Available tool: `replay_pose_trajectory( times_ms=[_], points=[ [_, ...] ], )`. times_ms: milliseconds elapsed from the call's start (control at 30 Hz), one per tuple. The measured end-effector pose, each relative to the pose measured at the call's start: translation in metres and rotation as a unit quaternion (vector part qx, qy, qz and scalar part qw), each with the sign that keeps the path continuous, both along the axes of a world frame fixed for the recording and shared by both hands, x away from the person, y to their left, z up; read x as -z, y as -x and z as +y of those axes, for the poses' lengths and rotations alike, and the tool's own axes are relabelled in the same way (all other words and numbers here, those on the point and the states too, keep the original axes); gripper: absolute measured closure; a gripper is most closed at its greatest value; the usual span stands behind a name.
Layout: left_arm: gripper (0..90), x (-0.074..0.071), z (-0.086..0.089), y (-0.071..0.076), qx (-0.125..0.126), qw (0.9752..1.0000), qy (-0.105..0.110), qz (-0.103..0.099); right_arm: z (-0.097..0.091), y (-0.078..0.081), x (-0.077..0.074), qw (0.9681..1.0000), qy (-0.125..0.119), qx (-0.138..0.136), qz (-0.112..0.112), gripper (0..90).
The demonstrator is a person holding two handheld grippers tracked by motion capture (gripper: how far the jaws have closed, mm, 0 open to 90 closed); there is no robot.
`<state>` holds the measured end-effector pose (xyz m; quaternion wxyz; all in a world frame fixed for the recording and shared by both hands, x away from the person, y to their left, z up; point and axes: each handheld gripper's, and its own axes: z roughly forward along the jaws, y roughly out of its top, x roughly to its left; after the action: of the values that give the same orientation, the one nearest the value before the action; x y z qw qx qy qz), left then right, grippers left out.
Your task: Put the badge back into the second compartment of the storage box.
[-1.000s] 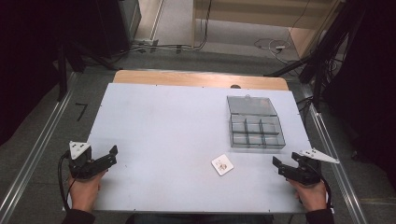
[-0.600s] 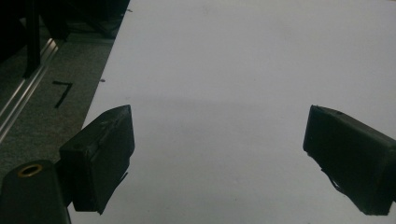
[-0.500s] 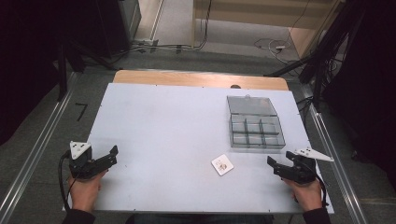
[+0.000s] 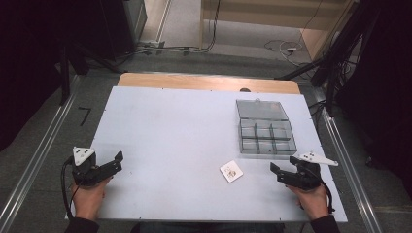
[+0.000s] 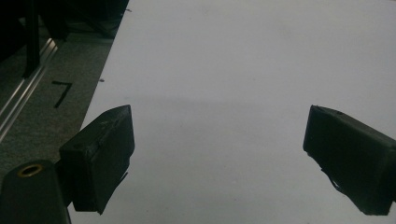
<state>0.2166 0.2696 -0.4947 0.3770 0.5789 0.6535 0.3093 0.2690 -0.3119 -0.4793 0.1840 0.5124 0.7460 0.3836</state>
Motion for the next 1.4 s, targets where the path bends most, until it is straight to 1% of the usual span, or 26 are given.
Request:
replay_pose_trajectory(
  times_ms=[233,267,367,800,1233,1400],
  points=[
    [9.1,0.000,0.000,0.000,0.000,1.0000,0.000,0.000,0.009,-0.001,0.001,0.9999,0.005,-0.010,0.004,14.5],
    [9.1,0.000,0.000,0.000,0.000,1.0000,0.000,0.000,0.011,-0.002,0.002,0.9999,0.006,-0.014,0.002,14.5],
    [9.1,0.000,0.000,0.000,0.000,1.0000,0.000,0.000,0.013,-0.002,0.002,0.9999,0.006,-0.015,0.002,14.5],
    [9.2,0.000,0.000,0.000,0.001,1.0000,0.000,0.000,0.029,-0.003,0.003,0.9993,0.012,-0.035,0.003,14.4],
    [9.1,0.000,0.000,0.000,0.002,1.0000,-0.001,-0.001,0.037,-0.004,0.004,0.9989,0.014,-0.044,-0.002,12.1],
    [9.1,0.000,0.000,0.000,0.003,1.0000,-0.001,-0.001,0.040,-0.005,0.004,0.9988,0.014,-0.046,0.005,9.6]
  ],
)
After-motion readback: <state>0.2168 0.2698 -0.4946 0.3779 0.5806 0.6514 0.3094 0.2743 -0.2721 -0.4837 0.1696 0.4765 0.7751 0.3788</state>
